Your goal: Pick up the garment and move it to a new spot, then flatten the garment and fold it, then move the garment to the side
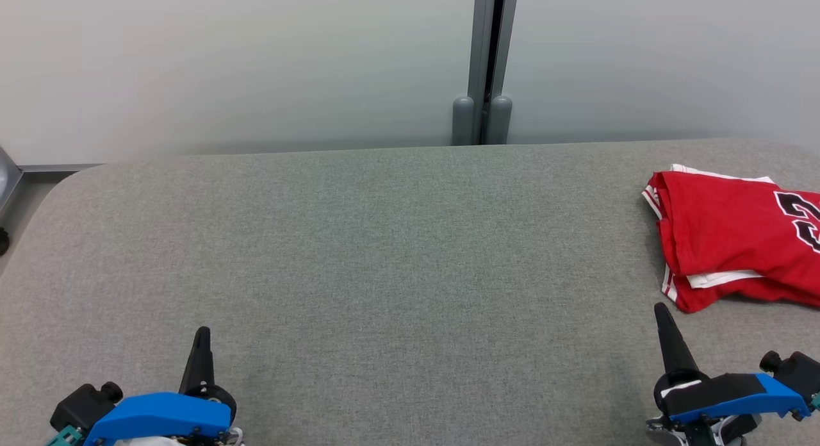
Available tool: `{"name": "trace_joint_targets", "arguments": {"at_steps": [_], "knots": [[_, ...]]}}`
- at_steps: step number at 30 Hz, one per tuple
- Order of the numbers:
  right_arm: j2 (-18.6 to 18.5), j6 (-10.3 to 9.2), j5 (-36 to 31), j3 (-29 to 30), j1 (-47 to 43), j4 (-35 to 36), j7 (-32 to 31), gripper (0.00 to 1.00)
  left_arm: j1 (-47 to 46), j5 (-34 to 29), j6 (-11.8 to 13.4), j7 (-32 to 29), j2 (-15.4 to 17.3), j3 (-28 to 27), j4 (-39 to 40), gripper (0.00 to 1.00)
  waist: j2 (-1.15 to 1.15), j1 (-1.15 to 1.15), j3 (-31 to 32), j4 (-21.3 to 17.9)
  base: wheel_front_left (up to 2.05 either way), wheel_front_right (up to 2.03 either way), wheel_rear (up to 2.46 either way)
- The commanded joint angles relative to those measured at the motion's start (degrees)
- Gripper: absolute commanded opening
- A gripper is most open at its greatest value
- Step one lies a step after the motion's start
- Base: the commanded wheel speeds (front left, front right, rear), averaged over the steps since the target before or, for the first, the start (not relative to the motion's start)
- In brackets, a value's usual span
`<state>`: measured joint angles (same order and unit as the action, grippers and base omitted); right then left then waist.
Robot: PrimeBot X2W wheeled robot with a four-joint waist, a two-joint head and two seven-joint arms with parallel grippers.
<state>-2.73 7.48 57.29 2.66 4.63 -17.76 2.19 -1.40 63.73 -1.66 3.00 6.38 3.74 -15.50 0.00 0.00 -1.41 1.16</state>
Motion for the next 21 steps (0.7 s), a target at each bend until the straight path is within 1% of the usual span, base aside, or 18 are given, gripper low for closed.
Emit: {"name": "trace_joint_targets", "arguments": {"at_steps": [1,21], "knots": [[-0.17,0.02,1.88,0.35,1.39,0.9,-0.42,0.0,-1.58,1.46,-0.49,-0.49,-0.06,-0.92,0.76,0.0,0.0,0.0,0.03,-0.02,0.0,0.0,0.0],[-0.19,0.02,13.44,1.61,1.59,1.98,-3.34,0.0,-2.92,11.03,-2.46,-3.61,-1.2,-4.22,1.06,0.0,0.0,0.0,0.37,-0.35,0.0,0.0,0.0]]}}
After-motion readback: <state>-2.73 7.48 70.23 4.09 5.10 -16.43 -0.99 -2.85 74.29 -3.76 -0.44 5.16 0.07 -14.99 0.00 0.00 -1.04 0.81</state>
